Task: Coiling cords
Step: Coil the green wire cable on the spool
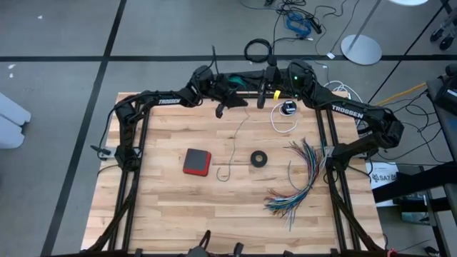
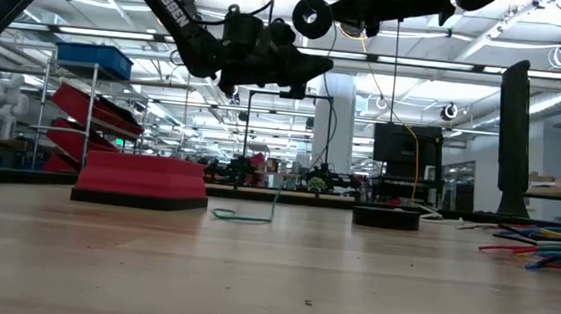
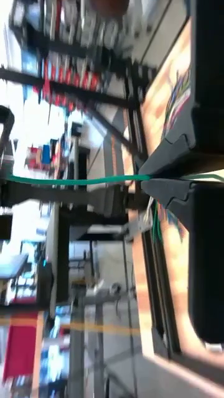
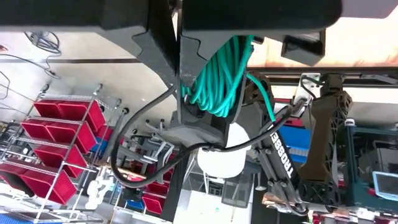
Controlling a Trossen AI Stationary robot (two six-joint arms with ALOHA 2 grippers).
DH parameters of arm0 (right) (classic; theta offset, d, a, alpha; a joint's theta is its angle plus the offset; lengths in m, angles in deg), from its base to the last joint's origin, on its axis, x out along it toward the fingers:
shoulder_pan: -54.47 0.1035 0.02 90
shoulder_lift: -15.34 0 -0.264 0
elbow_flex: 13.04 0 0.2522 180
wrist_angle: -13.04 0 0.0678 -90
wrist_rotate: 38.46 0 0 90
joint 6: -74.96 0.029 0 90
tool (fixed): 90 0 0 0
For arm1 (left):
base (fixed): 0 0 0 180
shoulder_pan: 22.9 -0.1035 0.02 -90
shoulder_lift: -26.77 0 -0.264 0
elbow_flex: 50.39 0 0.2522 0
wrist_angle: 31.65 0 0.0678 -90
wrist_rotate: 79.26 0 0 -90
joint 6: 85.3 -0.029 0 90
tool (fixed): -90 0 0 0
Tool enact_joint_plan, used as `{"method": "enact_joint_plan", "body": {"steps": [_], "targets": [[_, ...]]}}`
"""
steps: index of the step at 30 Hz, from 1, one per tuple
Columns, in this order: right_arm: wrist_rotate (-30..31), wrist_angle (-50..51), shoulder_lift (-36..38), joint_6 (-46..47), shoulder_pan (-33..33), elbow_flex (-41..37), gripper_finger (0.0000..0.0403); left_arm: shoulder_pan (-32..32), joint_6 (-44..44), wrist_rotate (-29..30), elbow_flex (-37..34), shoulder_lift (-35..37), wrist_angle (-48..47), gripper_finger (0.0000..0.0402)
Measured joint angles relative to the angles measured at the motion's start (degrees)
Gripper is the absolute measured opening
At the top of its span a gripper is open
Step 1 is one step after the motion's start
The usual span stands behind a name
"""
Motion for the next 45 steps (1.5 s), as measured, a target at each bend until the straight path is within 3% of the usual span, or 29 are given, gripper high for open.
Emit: {"method": "enact_joint_plan", "body": {"steps": [5,14,23,28,40,45], "targets": [[0.07,0.19,0.0,0.0,0.0,0.0,0.0,-1.9,-0.19,4.32,0.0,0.0,0.35,0.0004],[1.21,6.03,0.0,-2.47,-0.12,0.0,0.0,-8.12,4.53,5.0,0.0,0.0,-1.2,0.0002],[12.5,19.94,-0.02,-9.87,-0.13,0.0,0.0,-8.83,7.46,3.59,0.0,0.0,-1.03,0.0001],[19.59,22.39,-0.36,-13.06,0.24,0.0,0.0,-7.77,8.71,3.69,0.07,0.0,-1.43,0.0],[26.47,24.81,-3.86,-16.01,2.53,0.0,0.0,-7.21,10.83,3.99,0.15,0.07,-4.44,0.0],[26.72,24.45,-4.59,-16.22,2.72,0.0,0.0,-7.1,11.43,3.72,0.15,0.09,-6.11,0.0]]}}
